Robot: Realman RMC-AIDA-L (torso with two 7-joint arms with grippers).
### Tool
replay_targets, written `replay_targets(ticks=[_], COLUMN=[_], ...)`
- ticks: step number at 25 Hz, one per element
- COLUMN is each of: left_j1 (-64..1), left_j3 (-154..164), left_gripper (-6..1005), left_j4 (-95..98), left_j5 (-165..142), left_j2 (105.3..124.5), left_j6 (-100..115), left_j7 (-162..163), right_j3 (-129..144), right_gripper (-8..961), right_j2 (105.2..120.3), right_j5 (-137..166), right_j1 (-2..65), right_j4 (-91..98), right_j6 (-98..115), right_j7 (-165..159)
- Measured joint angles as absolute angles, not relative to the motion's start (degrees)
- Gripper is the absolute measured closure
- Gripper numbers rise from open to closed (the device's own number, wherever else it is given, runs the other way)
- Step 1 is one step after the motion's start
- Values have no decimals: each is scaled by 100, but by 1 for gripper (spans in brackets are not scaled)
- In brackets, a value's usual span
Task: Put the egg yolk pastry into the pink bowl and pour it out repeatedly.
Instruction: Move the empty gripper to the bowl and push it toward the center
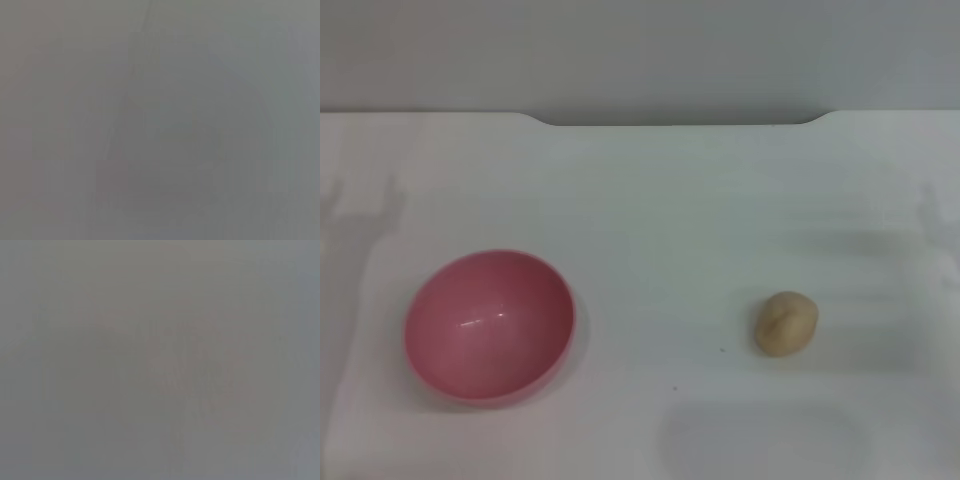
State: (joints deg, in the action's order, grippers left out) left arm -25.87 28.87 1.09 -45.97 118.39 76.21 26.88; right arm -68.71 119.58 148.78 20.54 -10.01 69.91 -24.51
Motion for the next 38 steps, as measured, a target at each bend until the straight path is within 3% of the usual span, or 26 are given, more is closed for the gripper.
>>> replay_targets(ticks=[9, 13, 14, 15, 17, 18, 24, 27, 35, 38], left_j1=[-3304, -3399, -3382, -3317, -3293, -3249, -3285, -3324, -3264, -3292], left_j3=[4017, 5650, 6045, 6738, 6990, 7380, 7234, 6653, 5746, 5723], left_gripper=[317, 316, 316, 316, 316, 316, 316, 316, 316, 316], left_j4=[1295, 2699, 3029, 3582, 3789, 4141, 4979, 5617, 8250, 8686], left_j5=[-4670, -4801, -4889, -5214, -5410, -5914, -8987, -10870, -13798, -13969], left_j2=[11780, 11640, 11569, 11381, 11270, 11057, 10635, 10647, 11198, 11273], left_j6=[5432, 3641, 3308, 2993, 2956, 2989, 4183, 5128, 8062, 8624], left_j7=[4015, 5807, 6290, 7300, 7777, 8716, 11745, 13079, 14523, 14605], right_j3=[-6673, -6618, -6618, -6617, -6618, -6618, -6618, -6618, -6623, -6633], right_gripper=[386, 387, 387, 387, 387, 387, 387, 387, 387, 387], right_j2=[11962, 11962, 11962, 11959, 11955, 11953, 11934, 11924, 11908, 11903], right_j5=[14880, 14874, 14874, 14879, 14880, 14880, 14880, 14880, 14877, 14875], right_j1=[2048, 2045, 2049, 2056, 2062, 2066, 2066, 2070, 2158, 2173], right_j4=[-1031, -1056, -1060, -1072, -1077, -1079, -1129, -1134, -1134, -1134], right_j6=[6986, 6986, 6986, 6987, 6987, 6987, 6989, 7002, 7035, 7041], right_j7=[-2519, -2520, -2521, -2521, -2522, -2522, -2523, -2523, -2508, -2504])
